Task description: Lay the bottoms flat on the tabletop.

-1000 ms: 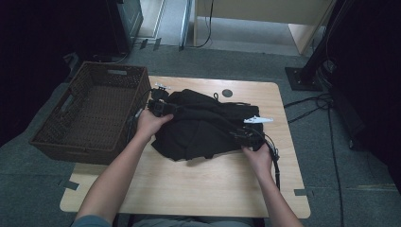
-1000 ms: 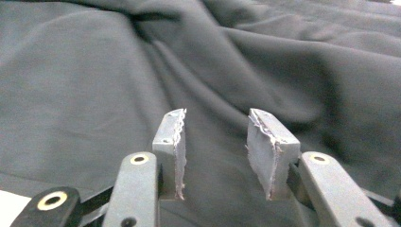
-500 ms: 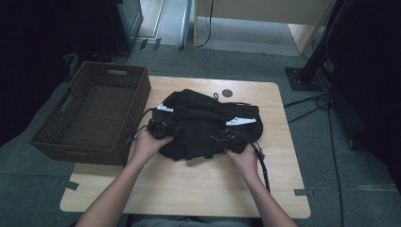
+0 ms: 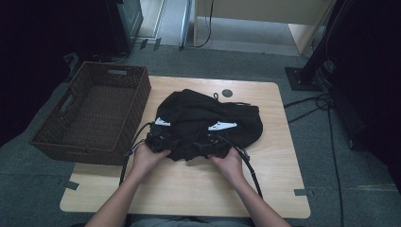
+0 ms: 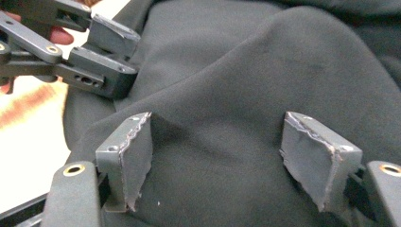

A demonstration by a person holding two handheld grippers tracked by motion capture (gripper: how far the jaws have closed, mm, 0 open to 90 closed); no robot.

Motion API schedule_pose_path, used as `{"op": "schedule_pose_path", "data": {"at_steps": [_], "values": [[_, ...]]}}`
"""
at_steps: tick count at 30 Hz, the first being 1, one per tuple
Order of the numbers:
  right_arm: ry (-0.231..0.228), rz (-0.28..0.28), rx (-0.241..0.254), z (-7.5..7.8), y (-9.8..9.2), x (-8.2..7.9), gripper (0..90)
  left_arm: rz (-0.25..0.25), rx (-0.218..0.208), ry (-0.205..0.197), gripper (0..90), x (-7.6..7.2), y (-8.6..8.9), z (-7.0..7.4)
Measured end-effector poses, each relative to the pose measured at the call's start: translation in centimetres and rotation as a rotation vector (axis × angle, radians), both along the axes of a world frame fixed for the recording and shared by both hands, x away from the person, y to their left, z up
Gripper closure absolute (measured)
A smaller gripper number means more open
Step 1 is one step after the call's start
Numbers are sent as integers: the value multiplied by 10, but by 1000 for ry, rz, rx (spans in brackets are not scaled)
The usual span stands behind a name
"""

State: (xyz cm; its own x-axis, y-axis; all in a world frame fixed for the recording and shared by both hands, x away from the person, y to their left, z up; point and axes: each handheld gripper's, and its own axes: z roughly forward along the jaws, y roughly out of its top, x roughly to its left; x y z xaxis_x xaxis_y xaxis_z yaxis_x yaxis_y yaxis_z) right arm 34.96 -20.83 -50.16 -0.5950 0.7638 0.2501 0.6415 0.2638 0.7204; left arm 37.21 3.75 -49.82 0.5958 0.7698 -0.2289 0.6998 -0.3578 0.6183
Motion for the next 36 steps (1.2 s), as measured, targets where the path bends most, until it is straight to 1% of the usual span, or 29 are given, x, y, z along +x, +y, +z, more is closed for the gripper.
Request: {"op": "schedule_pose_path", "data": {"at_steps": [2,3,4,6,7,8,10,12,14,15,17,18,21,22,23,25,27,28,29,30,31,34,35,36], "values": [[-17,-1,-23,-5,0,-1,299,-4,15,-17,404,-1,-1,-1],[-24,-2,-28,-6,0,-1,326,-6,27,-35,423,-1,-2,-1],[-28,-8,-40,-7,-1,-1,363,-7,39,-49,447,-3,-2,-2],[-54,-8,-64,-10,-1,-3,429,-7,52,-64,487,-4,-4,-2],[-76,-3,-89,-11,-1,-4,468,-18,43,-54,528,-4,-4,-3],[-101,5,-115,-11,-1,-6,499,-16,26,-45,580,-4,-4,-4],[-124,12,-145,-11,-1,-7,560,-18,-3,-43,650,-6,-4,-5],[-124,9,-143,-11,-3,-8,639,-25,-32,-21,722,-5,-2,-5],[-106,3,-120,-10,-7,-7,725,-26,-48,-11,794,-5,-1,-4],[-92,5,-111,-8,-9,-6,771,-24,-58,-7,811,-5,0,-2],[-55,2,-93,-3,-15,-5,846,-16,-92,-12,836,-5,4,3],[-45,1,-87,-1,-19,-4,868,-10,-106,-18,847,-5,6,6],[-31,-20,-97,5,-32,-2,878,4,-120,-38,851,-6,11,15],[-22,-29,-89,7,-36,-1,878,13,-140,-44,851,-5,16,19],[-22,-44,-75,9,-44,0,878,25,-150,-49,851,-5,19,22],[-22,-75,-63,14,-57,2,877,46,-163,-56,852,-5,25,27],[-10,-99,-49,19,-70,1,877,61,-165,-62,852,-4,29,30],[-10,-99,-49,19,-70,1,877,61,-165,-62,852,-4,29,30],[-8,-121,-48,22,-83,1,877,78,-168,-70,851,-4,33,33],[-10,-135,-43,22,-89,1,877,84,-158,-81,852,-3,34,35],[-6,-152,-45,23,-95,1,877,90,-160,-86,851,-3,35,36],[15,-192,-30,24,-113,1,877,105,-168,-90,851,0,40,39],[20,-202,-31,24,-118,1,877,116,-170,-84,851,1,41,40],[25,-212,-45,24,-123,0,878,128,-163,-80,851,2,42,40]]}}
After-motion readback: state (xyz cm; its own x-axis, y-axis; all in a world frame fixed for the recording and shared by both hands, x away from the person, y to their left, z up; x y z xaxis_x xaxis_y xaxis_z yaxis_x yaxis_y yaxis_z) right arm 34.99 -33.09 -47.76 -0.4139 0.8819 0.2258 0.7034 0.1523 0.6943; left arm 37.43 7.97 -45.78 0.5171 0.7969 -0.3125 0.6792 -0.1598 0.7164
